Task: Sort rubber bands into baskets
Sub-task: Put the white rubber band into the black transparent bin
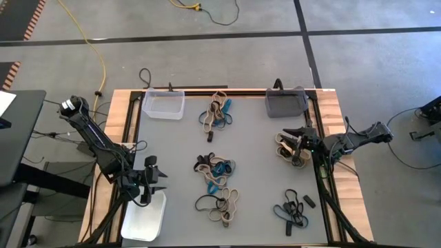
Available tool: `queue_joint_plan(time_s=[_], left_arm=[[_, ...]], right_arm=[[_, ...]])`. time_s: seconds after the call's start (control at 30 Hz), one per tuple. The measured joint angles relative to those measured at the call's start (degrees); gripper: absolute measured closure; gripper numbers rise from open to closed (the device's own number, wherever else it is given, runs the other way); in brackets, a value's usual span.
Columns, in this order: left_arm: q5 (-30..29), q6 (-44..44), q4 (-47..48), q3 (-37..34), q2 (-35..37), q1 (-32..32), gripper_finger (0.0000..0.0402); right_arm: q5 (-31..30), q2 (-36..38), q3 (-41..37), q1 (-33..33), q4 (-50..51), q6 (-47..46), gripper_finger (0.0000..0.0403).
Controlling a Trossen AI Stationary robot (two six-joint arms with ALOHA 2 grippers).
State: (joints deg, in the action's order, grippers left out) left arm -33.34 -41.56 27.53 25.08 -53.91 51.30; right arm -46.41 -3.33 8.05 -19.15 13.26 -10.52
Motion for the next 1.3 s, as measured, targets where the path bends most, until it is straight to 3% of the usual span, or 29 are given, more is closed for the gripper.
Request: queue_joint_plan(time_s=[0.33, 0.43, 0.57, 0.63, 0.7, 0.87, 1.1, 1.23, 1.3], left_arm=[[0.0, 0.0, 0.0, 0.0, 0.0, 0.0, 0.0196], [0.0, 0.0, 0.0, 0.0, 0.0, 0.0, 0.0196], [0.0, 0.0, 0.0, 0.0, 0.0, 0.0, 0.0196], [0.0, 0.0, 0.0, 0.0, 0.0, 0.0, 0.0196], [0.0, 0.0, 0.0, 0.0, 0.0, 0.0, 0.0196], [0.0, 0.0, 0.0, 0.0, 0.0, 0.0, 0.0196], [0.0, 0.0, 0.0, 0.0, 0.0, 0.0, 0.0196], [0.0, 0.0, 0.0, 0.0, 0.0, 0.0, 0.0196], [0.0, 0.0, 0.0, 0.0, 0.0, 0.0, 0.0196]], right_arm=[[0.1, 0.0, 0.0, 0.3, -1.5, -4.9, 0.0243], [5.0, -0.1, 0.0, 0.5, -9.6, -3.4, 0.0243], [16.5, -3.0, 0.0, 0.8, -27.0, 6.9, 0.0243], [18.0, -5.9, 0.4, 0.9, -33.0, 10.7, 0.0243], [17.3, -9.4, 2.8, 1.0, -32.5, 13.1, 0.0243], [15.0, -21.2, 14.1, 2.4, -19.3, 13.7, 0.0243], [15.0, -40.2, 32.1, 9.6, 14.1, 4.0, 0.0243], [15.6, -49.9, 36.0, 15.7, 30.7, -4.5, 0.0243], [18.7, -54.0, 36.0, 18.7, 35.8, -7.9, 0.0243]])
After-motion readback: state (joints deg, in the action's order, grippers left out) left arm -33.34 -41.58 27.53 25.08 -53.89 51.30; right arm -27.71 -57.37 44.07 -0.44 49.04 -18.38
